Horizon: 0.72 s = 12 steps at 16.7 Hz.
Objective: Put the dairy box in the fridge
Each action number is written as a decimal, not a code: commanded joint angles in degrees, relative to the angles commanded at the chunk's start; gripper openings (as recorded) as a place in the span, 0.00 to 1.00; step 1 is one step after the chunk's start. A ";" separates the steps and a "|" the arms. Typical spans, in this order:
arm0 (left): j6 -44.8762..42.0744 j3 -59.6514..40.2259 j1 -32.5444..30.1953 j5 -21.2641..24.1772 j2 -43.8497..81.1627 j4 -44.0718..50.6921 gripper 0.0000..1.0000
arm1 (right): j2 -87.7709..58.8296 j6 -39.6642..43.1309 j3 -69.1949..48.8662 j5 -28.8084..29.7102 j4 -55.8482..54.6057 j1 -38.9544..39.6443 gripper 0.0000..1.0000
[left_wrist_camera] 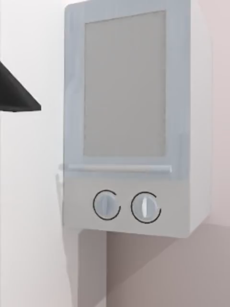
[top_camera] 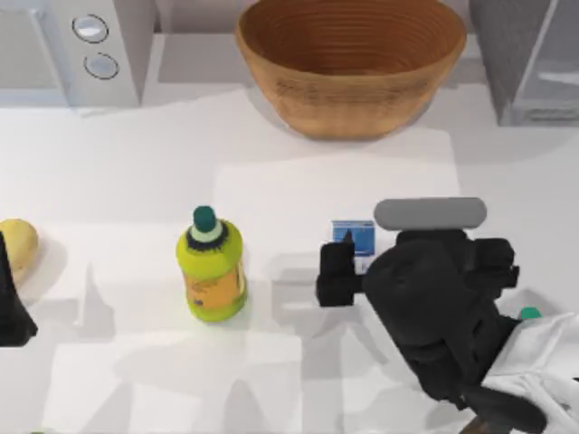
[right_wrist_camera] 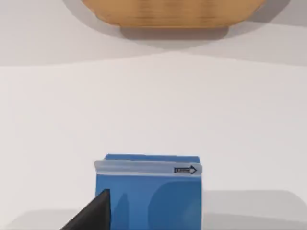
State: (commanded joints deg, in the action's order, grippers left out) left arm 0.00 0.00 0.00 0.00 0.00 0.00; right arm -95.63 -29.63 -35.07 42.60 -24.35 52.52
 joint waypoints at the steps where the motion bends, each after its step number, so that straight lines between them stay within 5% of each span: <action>1: 0.00 0.00 0.00 0.00 0.00 0.00 1.00 | -4.34 -0.61 -1.41 1.77 -1.25 1.13 1.00; 6: 0.00 0.00 0.00 0.00 0.00 0.00 1.00 | -17.76 -2.82 -7.05 8.08 -7.25 4.23 1.00; 12: 0.00 0.00 0.00 0.00 0.00 0.00 1.00 | -19.60 -3.25 -7.88 9.10 -8.61 4.45 1.00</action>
State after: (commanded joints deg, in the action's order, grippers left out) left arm 0.00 0.00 0.00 0.00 0.00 0.00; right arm -115.24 -32.88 -42.95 51.70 -32.96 56.97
